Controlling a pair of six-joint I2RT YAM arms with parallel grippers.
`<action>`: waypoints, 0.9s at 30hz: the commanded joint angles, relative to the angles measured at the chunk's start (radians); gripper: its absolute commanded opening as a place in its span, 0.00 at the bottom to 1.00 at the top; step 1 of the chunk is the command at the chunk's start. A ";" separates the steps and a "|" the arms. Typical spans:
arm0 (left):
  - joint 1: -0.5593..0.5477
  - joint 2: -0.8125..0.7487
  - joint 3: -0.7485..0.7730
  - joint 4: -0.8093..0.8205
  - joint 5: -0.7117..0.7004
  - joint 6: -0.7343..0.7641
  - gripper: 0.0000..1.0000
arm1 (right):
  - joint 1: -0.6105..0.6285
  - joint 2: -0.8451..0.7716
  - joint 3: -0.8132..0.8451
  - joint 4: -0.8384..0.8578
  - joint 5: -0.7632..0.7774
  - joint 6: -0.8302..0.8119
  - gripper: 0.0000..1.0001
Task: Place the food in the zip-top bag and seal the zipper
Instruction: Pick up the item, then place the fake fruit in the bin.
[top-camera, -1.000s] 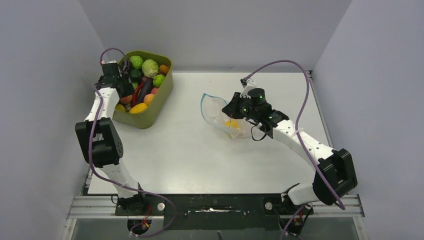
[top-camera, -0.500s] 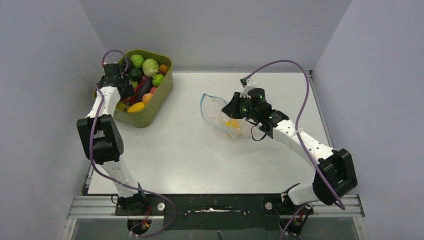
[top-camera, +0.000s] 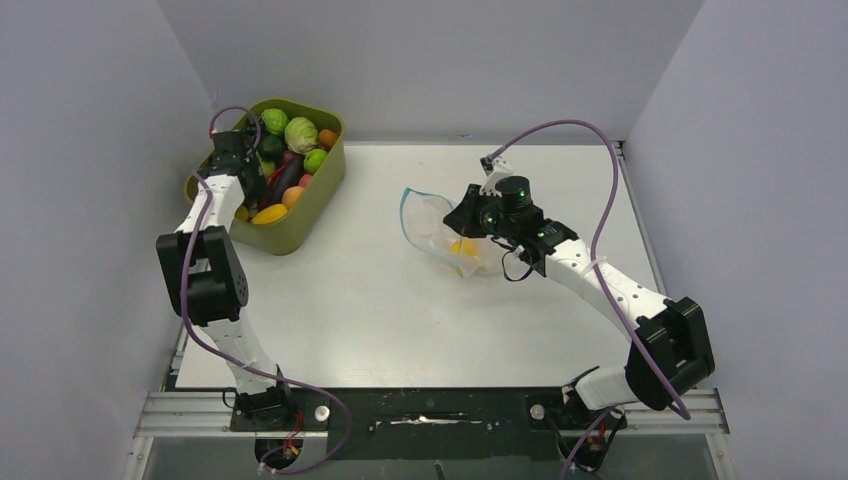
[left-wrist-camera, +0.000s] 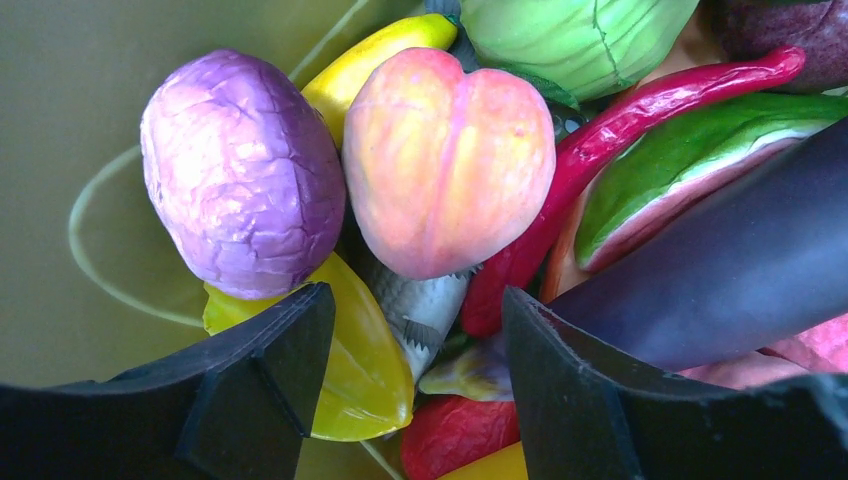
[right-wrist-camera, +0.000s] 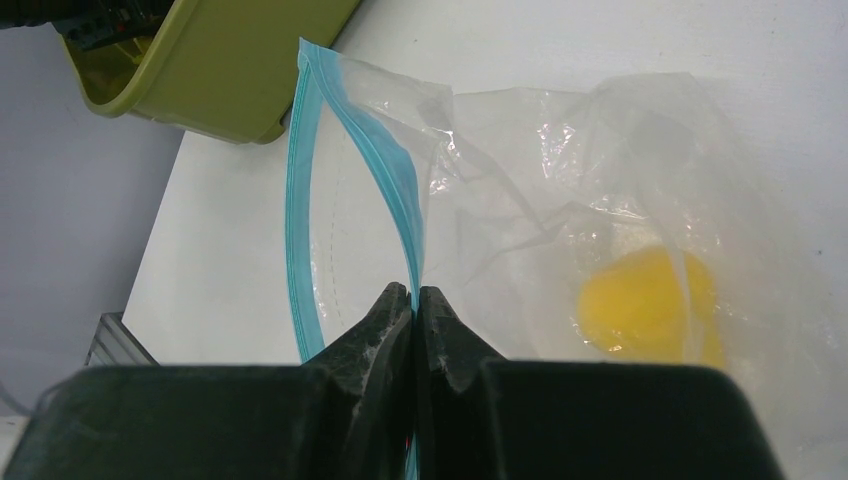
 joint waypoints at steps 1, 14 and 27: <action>-0.014 -0.014 -0.006 0.037 -0.008 0.007 0.58 | -0.004 -0.037 0.039 0.062 -0.013 -0.013 0.00; -0.043 -0.160 -0.048 0.090 -0.002 -0.022 0.40 | -0.004 -0.066 0.025 0.052 0.000 -0.007 0.00; 0.002 -0.066 0.027 0.139 -0.012 -0.003 0.74 | -0.002 -0.090 0.021 0.050 0.011 -0.007 0.00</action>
